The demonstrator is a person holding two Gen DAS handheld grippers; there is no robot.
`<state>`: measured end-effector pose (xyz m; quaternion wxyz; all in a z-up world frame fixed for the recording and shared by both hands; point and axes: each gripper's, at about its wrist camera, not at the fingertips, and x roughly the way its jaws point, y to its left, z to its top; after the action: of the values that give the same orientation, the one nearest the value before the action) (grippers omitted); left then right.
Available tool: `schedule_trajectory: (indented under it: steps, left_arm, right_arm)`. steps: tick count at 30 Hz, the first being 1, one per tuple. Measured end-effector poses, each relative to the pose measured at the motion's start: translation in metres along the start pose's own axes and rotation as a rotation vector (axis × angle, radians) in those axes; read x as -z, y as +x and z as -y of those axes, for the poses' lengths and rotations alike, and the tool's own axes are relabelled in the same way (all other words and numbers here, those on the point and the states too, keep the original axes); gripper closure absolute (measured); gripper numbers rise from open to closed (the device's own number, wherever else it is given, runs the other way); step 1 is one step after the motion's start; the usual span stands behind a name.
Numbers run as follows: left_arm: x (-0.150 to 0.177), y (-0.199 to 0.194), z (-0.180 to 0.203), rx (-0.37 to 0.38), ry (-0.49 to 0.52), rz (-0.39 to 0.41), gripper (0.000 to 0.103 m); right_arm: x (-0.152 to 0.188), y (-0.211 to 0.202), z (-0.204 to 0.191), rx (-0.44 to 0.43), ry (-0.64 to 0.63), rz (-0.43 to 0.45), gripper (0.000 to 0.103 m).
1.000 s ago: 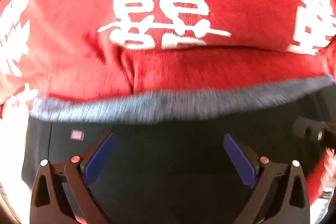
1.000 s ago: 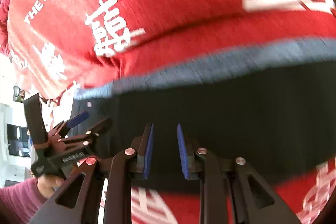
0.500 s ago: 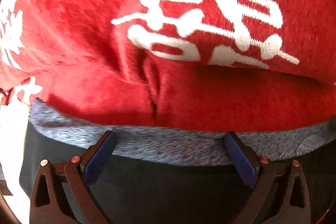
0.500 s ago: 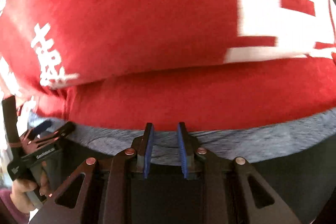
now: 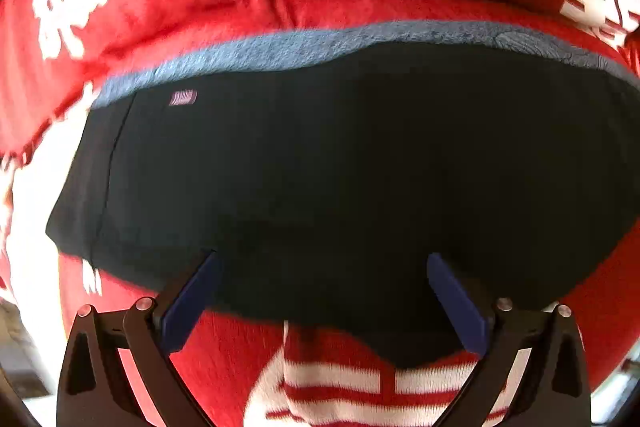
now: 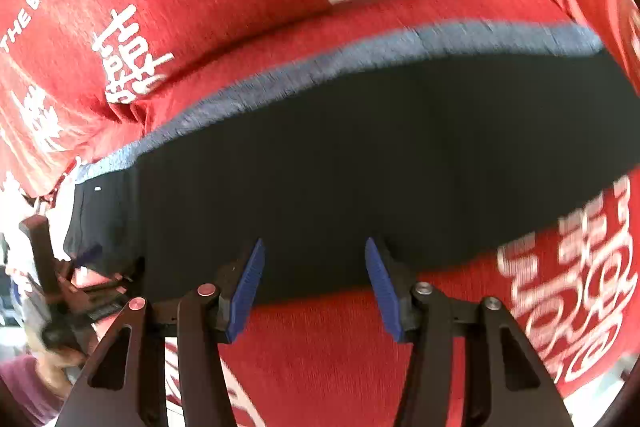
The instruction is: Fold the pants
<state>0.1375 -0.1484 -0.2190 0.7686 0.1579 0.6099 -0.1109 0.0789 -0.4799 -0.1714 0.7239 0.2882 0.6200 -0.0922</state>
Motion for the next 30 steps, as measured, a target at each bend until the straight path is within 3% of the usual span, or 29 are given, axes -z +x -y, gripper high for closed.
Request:
schedule_trajectory:
  steps: [2, 6, 10, 13, 19, 24, 26, 28, 29, 30]
  left_arm:
    - [0.008, 0.004, -0.005, 0.008, -0.023, -0.006, 0.000]
    - [0.002, 0.010, -0.006, -0.031, 0.025, 0.013, 0.000]
    - [0.001, -0.007, 0.010, -0.047, 0.026, -0.017, 0.000]
    - [-0.008, -0.018, 0.017, -0.042, 0.007, -0.056, 0.000]
    - [-0.031, -0.040, 0.063, 0.007, 0.038, 0.008, 0.000]
    - [-0.062, -0.029, 0.115, 0.038, -0.007, 0.028, 0.000]
    - [-0.064, -0.020, 0.131, 0.015, 0.006, 0.021, 0.000]
    - [-0.061, -0.014, 0.139, -0.008, 0.004, 0.015, 0.000]
    - [-0.058, -0.016, 0.139, -0.009, -0.013, 0.031, 0.000]
    - [-0.058, -0.016, 0.138, -0.008, -0.024, 0.024, 0.000]
  right_arm:
    - [0.010, -0.002, 0.005, -0.009, 0.023, -0.018, 0.046]
    - [0.028, 0.004, 0.010, -0.035, 0.070, -0.052, 0.046]
    - [0.042, -0.003, 0.030, -0.070, 0.151, -0.054, 0.046]
    - [0.040, -0.020, 0.061, -0.066, 0.228, -0.008, 0.046]
    - [0.020, -0.057, 0.149, -0.036, 0.422, 0.129, 0.046]
    - [-0.008, -0.075, 0.216, 0.024, 0.541, 0.214, 0.046]
    - [-0.018, -0.077, 0.234, 0.042, 0.559, 0.233, 0.047]
    - [-0.027, -0.075, 0.254, 0.019, 0.592, 0.239, 0.066]
    - [-0.032, -0.073, 0.260, -0.005, 0.609, 0.231, 0.091]
    - [-0.035, -0.076, 0.260, -0.020, 0.607, 0.235, 0.092]
